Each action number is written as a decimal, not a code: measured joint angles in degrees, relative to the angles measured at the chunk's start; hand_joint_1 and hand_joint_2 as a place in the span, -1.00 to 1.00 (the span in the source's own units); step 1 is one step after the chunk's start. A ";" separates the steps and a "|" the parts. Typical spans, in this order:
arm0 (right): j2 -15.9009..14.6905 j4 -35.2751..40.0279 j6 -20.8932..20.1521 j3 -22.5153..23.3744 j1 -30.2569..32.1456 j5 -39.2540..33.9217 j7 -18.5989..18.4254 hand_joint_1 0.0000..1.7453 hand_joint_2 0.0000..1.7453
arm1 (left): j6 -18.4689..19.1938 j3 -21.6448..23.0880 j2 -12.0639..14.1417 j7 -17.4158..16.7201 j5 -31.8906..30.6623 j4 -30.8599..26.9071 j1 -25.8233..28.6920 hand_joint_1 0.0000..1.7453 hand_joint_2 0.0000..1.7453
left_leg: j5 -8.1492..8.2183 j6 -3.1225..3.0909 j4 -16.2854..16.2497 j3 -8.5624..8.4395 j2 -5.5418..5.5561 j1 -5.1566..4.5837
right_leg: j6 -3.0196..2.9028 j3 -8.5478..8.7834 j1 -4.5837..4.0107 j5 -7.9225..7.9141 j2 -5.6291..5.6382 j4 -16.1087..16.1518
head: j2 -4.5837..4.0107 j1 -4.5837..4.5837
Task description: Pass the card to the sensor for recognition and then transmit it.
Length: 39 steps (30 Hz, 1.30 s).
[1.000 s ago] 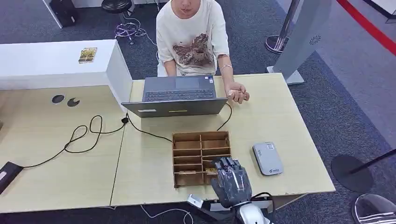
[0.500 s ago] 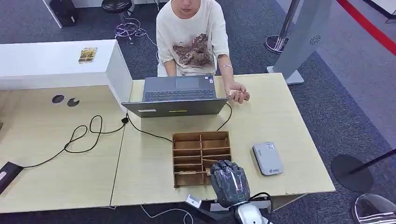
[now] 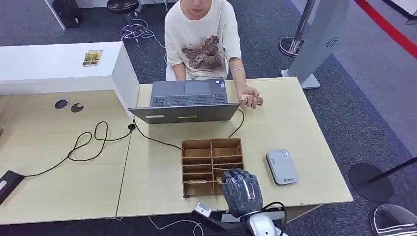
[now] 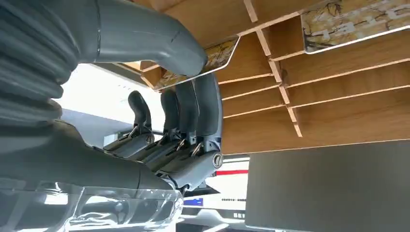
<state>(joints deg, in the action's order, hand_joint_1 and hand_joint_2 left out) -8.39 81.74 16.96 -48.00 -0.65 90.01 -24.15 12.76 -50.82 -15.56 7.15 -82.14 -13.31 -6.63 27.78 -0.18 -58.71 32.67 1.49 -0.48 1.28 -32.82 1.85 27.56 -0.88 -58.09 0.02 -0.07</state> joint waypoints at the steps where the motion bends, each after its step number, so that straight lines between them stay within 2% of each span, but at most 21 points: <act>1: 0.00 0.00 0.02 -0.09 -0.02 0.00 0.00 0.54 1.00 | 0.00 0.00 0.00 0.00 0.00 0.00 0.00 -1.00 -1.00 | 0.00 0.00 0.00 0.00 0.00 0.00 | 0.00 0.00 0.00 0.00 0.00 0.00 | -0.02 0.00; 5: 0.00 0.02 1.00 -0.13 0.00 0.00 0.74 0.68 1.00 | 0.00 0.00 0.00 0.00 -0.02 0.00 0.00 -1.00 -1.00 | 0.00 0.00 0.00 0.00 0.00 0.00 | 0.00 -0.01 0.00 0.00 0.00 0.00 | -0.02 0.00; 7: 0.00 0.26 1.92 0.09 0.12 0.00 2.16 0.66 1.00 | 0.00 0.00 0.00 0.00 -0.02 0.00 0.00 -1.00 -1.00 | 0.00 0.00 0.00 -0.01 0.00 0.00 | 0.00 -0.02 0.00 0.00 0.00 0.00 | -0.02 0.00; 9: 0.18 0.96 2.73 1.14 0.76 0.00 4.27 0.72 1.00 | 0.00 0.00 0.00 0.00 -0.02 0.00 0.00 -1.00 -1.00 | 0.00 0.00 0.00 0.00 0.01 0.00 | 0.00 -0.01 0.00 0.00 -0.01 0.00 | 0.00 0.00; 12: 0.70 2.06 3.30 3.11 1.78 -0.02 7.22 0.64 1.00 | 0.00 0.00 0.00 0.00 -0.02 0.00 0.00 -1.00 -1.00 | 0.00 0.00 0.00 0.00 0.00 0.00 | 0.00 -0.01 0.00 0.00 0.00 0.00 | -0.02 0.00; 19: 2.58 4.07 4.35 8.05 4.55 -1.60 13.62 0.66 1.00 | 0.00 0.00 0.00 0.00 -0.02 0.00 -0.01 -1.00 -1.00 | 0.00 0.00 0.00 0.00 0.00 0.00 | 0.00 -0.02 0.00 0.00 0.00 0.00 | 0.00 0.00; 26: 3.93 6.45 4.48 11.74 6.90 -9.76 21.22 0.66 1.00 | -0.02 0.00 0.00 0.02 0.09 0.00 0.00 -1.00 -1.00 | 0.00 0.00 0.00 0.00 0.00 0.00 | 0.00 -0.01 0.00 0.00 0.00 0.00 | 0.00 0.00; 29: 4.15 7.78 4.37 12.92 7.65 -12.96 24.02 0.72 1.00 | -0.02 0.00 0.02 0.20 0.26 0.00 0.03 -1.00 -1.00 | 0.00 0.00 0.00 0.00 0.00 0.00 | 0.00 -0.01 0.00 0.00 0.00 0.00 | 0.00 0.00; 36: 4.39 10.49 3.96 14.64 8.77 -17.35 27.47 0.70 1.00 | 0.00 0.00 0.02 0.35 0.35 0.00 0.06 -1.00 -1.00 | 0.00 0.00 0.00 0.00 0.01 0.00 | 0.00 -0.01 0.00 0.00 0.00 0.00 | 0.00 0.00; 39: 4.39 11.34 3.93 15.36 9.07 -18.93 28.53 0.76 1.00 | 0.00 0.00 0.04 0.35 0.35 0.00 0.07 -1.00 -1.00 | 0.00 0.00 0.00 0.00 0.00 0.00 | 0.00 -0.01 0.00 0.00 0.00 0.00 | -0.02 0.00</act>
<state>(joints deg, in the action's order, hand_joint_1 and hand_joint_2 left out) -4.00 93.09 20.90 -32.63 8.42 71.08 4.37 12.76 -50.82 -15.52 7.50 -81.79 -13.31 -6.56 27.78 -0.18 -58.71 32.67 1.49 -0.48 1.28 -32.84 1.85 27.56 -0.88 -58.09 0.00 -0.07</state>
